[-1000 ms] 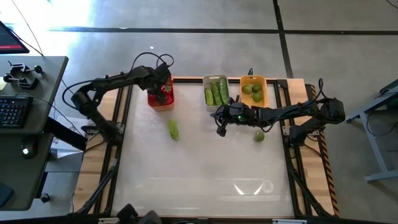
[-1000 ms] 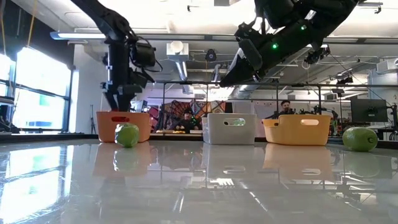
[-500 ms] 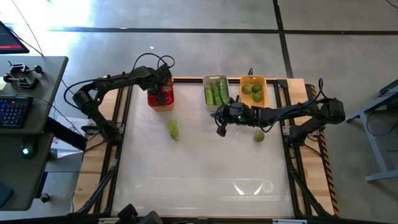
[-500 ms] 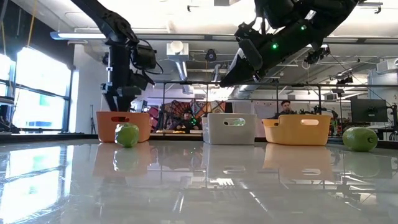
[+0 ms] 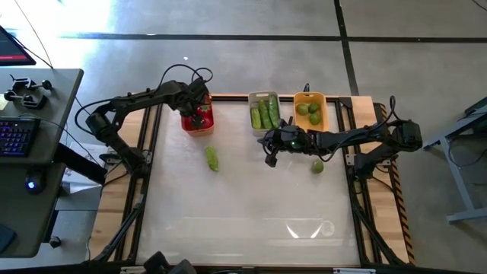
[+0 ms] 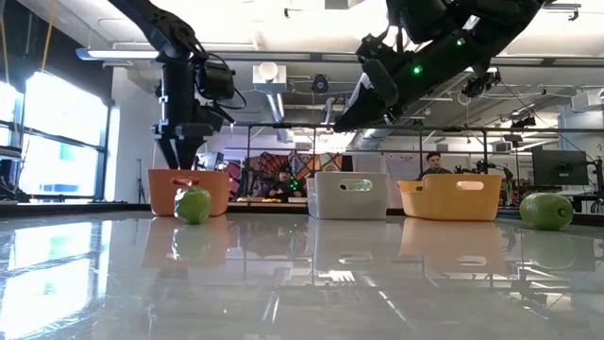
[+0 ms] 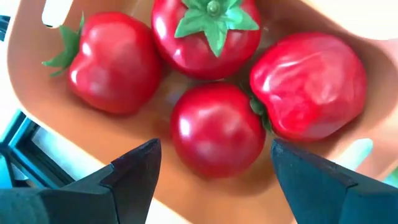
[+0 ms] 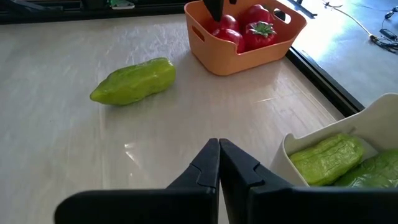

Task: Sort produce into baskets
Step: Put the lime into the yellow bin

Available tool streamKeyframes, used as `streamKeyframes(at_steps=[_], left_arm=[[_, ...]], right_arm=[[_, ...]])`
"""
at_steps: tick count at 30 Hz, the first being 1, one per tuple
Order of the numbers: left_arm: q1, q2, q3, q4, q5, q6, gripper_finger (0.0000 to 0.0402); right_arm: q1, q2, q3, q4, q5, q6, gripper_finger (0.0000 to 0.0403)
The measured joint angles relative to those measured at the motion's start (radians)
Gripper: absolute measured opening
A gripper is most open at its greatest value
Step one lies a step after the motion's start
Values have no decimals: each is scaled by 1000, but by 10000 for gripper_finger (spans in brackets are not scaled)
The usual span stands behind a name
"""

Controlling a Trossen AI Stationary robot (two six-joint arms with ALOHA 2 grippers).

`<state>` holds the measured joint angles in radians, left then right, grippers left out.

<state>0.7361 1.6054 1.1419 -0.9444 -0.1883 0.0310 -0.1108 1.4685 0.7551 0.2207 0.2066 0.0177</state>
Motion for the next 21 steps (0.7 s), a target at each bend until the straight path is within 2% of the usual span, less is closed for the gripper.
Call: streamKeyframes(at_steps=[9, 21], left_arm=[[-20, -22, 0, 47, 1, 56, 290], [-146, -130, -16, 416, 93, 52, 290]], right_arm=[[0, 0, 0, -1, 0, 0, 0], [0, 0, 0, -15, 0, 0, 0]])
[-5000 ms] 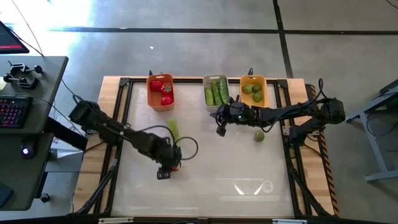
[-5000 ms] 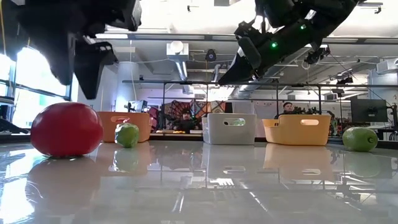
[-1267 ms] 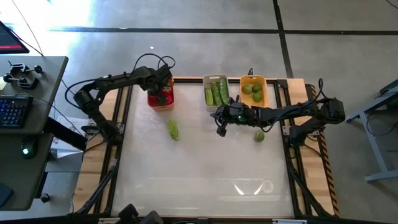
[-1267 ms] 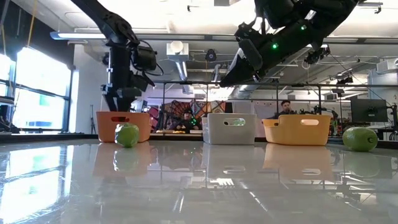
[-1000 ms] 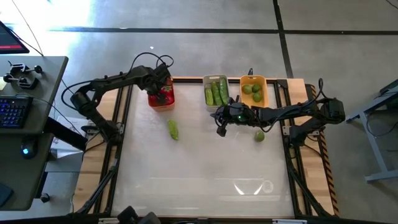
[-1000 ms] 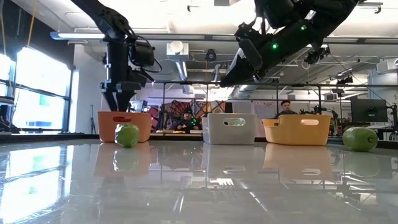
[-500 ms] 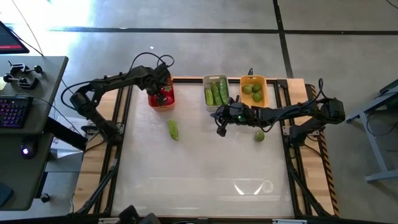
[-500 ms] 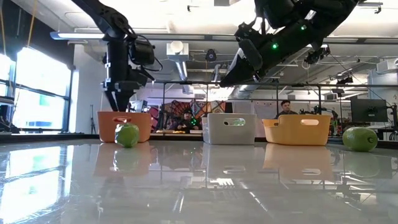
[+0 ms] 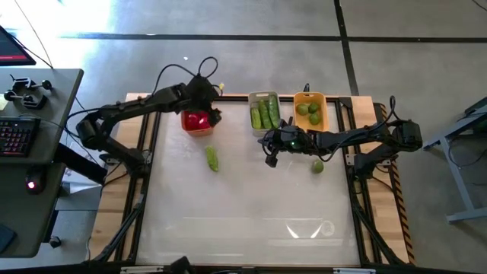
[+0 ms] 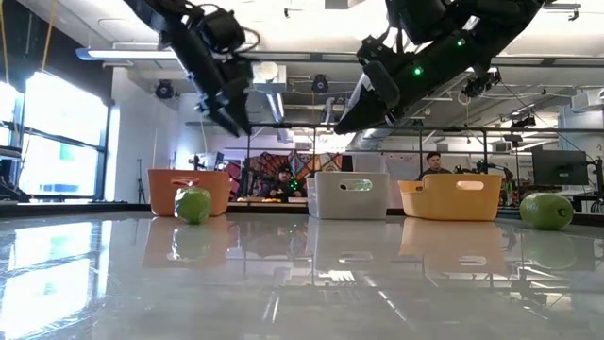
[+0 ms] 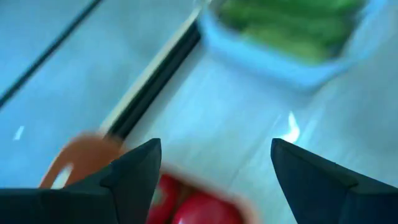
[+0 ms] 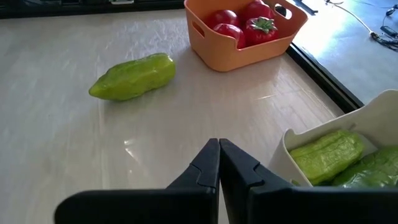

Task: Sort produce into baskets
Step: Put the lime into the yellow bin

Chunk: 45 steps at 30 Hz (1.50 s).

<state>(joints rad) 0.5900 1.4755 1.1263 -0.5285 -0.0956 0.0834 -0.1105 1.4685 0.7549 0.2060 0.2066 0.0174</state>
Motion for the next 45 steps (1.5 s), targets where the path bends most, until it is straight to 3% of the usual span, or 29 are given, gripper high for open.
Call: streamKeyframes(at_steps=[13, 21, 30, 37, 45], left_arm=[[-215, -131, -376, 716, 45, -2, 290], [-334, -188, -556, 928, 45, -31, 290], [-434, -192, -741, 1300, 62, -46, 290], [-531, -192, -811, 1354, 74, -22, 290], [-579, -192, -917, 1570, 73, -22, 290]], right_arm=[[0, 0, 0, 1, 55, -18, 0], [0, 53, 0, 13, 20, -19, 0], [0, 140, 19, 44, -4, -7, 0], [31, 189, 84, 65, -56, 30, 3], [76, 277, 172, 95, -38, 23, 66]])
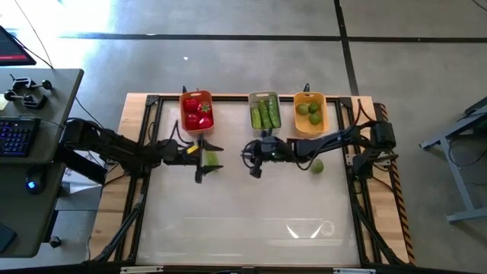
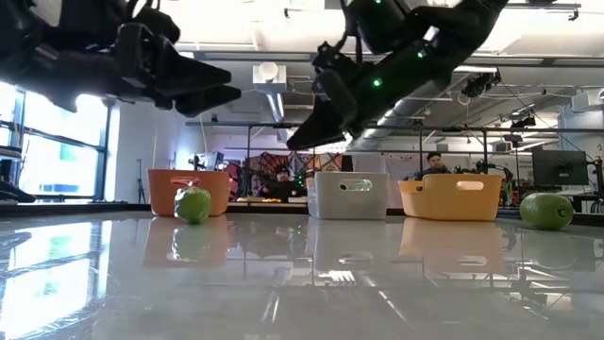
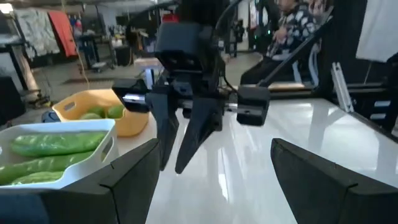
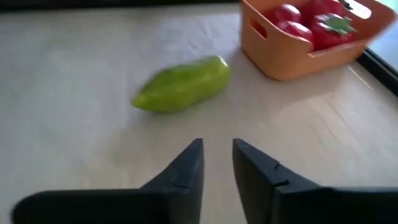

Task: Sort produce into baskets
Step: Put the lime into the yellow bin

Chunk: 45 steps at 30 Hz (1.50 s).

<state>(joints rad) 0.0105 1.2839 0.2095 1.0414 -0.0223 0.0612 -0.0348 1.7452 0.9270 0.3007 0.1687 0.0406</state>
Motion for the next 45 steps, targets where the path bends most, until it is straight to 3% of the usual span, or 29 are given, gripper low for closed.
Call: streamKeyframes(at_steps=[4, 11, 17, 21, 25, 33, 45], left_arm=[[0, 0, -51, 75, -17, -8, 290], [0, 5, -59, 86, -19, -24, 290], [3, 5, -59, 93, -21, -25, 290], [3, 5, -59, 95, -23, -7, 290], [3, 5, -59, 97, -23, -7, 290], [3, 5, -59, 94, -23, -4, 290], [3, 5, -59, 107, -23, 27, 290]], right_arm=[[14, -4, 64, -169, 87, 13, 107], [75, -34, 277, -903, 241, 251, 169], [87, -35, 414, -1464, 239, 651, 209], [86, -35, 409, -1703, 187, 837, 220], [89, -36, 340, -1745, 95, 894, 218], [97, -38, 193, -1721, -13, 798, 216], [43, -39, 56, -1571, -54, 691, 215]])
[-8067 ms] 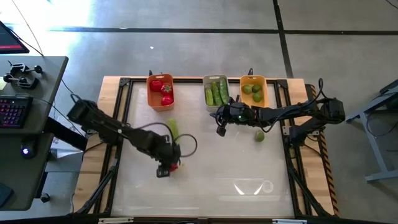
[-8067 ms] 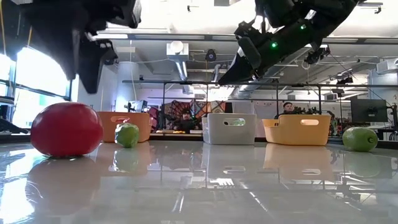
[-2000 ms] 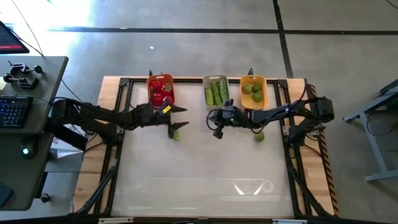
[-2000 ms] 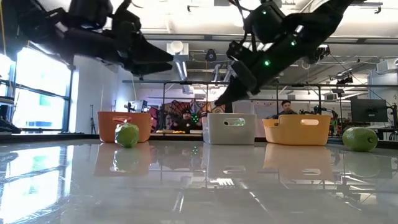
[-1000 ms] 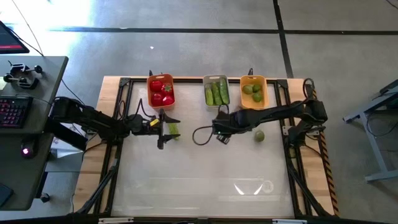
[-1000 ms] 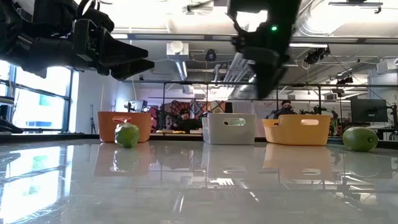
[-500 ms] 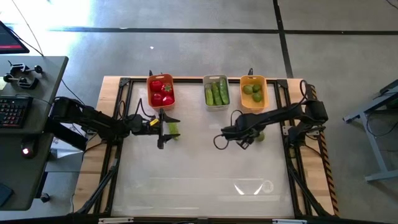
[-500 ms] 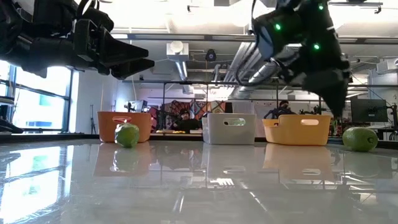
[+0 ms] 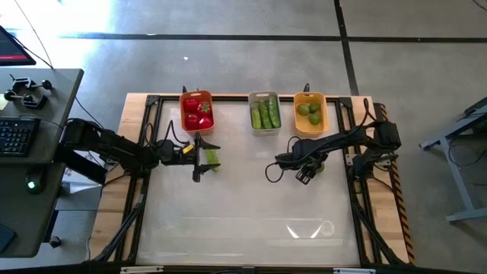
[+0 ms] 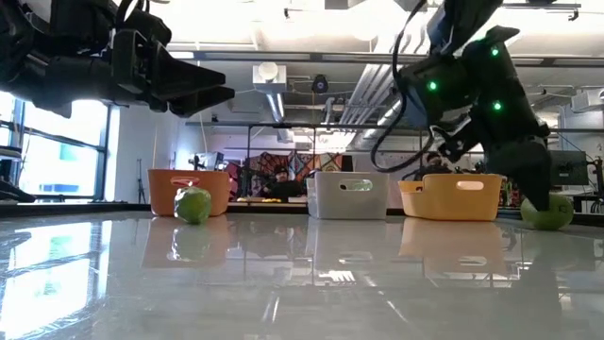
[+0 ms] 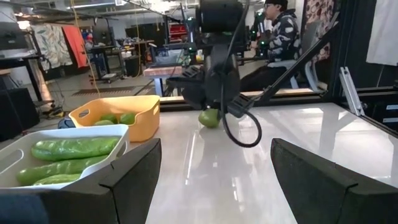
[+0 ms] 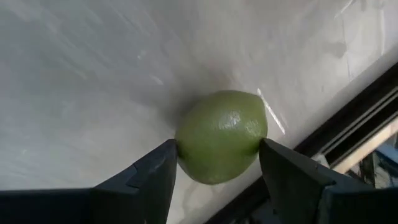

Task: Sort produce into baskets
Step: Put the lime into the yellow bin

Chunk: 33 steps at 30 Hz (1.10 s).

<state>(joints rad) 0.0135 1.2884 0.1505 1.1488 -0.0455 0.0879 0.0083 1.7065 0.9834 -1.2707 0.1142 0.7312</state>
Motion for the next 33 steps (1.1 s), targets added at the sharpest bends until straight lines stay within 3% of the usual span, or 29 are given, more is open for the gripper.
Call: streamKeyframes(at_steps=[8, 18, 29, 33], left_arm=[[0, 0, 0, 1, -4, 21, 290], [0, 0, 1, 1, -4, 4, 290], [6, 0, 1, -4, -4, 21, 290], [6, 0, 1, -5, -4, 18, 290]], right_arm=[[-21, -3, -49, 15, -10, -25, 210], [-21, -3, -60, 19, -2, -32, 147], [40, -21, 108, -11, 39, -30, 128], [51, -53, 178, -12, 110, -33, 128]])
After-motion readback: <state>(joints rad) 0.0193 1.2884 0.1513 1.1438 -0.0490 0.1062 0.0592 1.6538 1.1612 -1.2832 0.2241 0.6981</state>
